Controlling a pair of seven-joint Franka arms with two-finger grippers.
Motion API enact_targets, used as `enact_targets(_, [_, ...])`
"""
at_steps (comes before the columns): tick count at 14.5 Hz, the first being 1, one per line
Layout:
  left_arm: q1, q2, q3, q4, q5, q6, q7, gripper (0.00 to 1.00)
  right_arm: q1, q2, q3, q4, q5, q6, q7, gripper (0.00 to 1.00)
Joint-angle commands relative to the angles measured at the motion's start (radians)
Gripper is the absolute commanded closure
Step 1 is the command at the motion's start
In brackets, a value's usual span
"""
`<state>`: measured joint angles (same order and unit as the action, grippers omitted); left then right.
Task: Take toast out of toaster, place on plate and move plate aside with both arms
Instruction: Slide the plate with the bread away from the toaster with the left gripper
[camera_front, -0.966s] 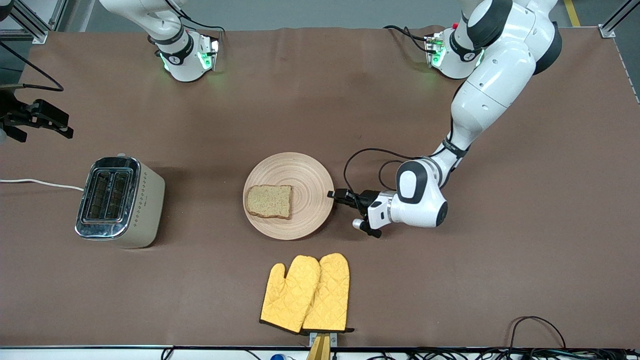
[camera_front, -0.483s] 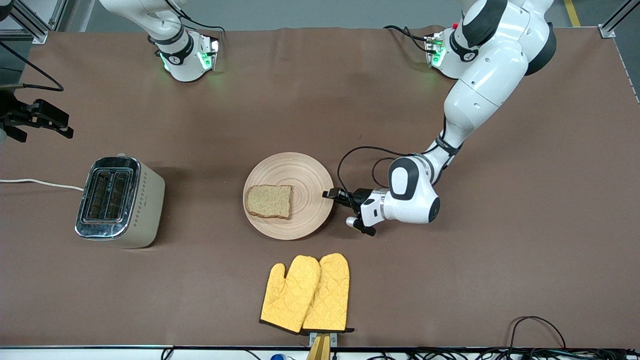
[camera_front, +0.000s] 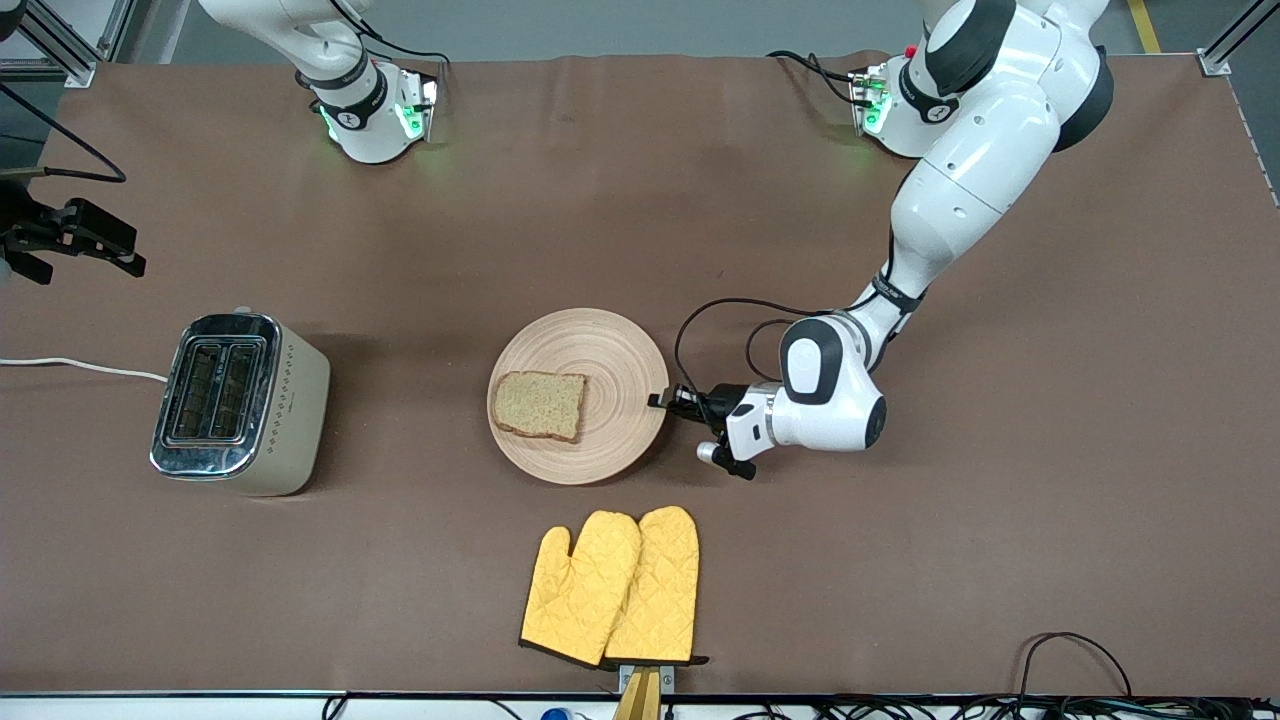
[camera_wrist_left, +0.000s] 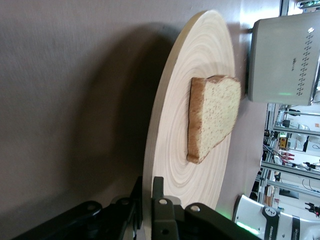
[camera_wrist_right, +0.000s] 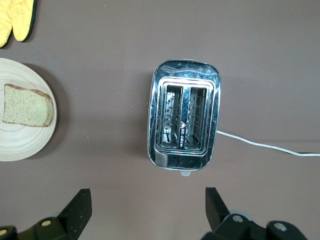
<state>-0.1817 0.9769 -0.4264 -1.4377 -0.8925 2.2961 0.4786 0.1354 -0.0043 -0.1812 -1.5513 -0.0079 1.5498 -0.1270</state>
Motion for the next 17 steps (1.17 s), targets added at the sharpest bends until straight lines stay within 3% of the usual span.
enact_targets(1, [0.013,-0.046,0.000,0.008,0.004,-0.001,0.002,1.00,-0.025,-0.008,0.020,0.004,-0.020,-0.008,-0.011,0.00])
enact_targets(9, [0.154,-0.208,-0.005,0.014,0.012,-0.115,-0.043,1.00,-0.019,-0.008,0.020,0.004,-0.018,-0.008,-0.011,0.00])
enact_targets(17, [0.448,-0.259,-0.021,0.014,0.007,-0.397,-0.006,1.00,-0.016,-0.008,0.020,0.004,-0.018,-0.008,-0.011,0.00])
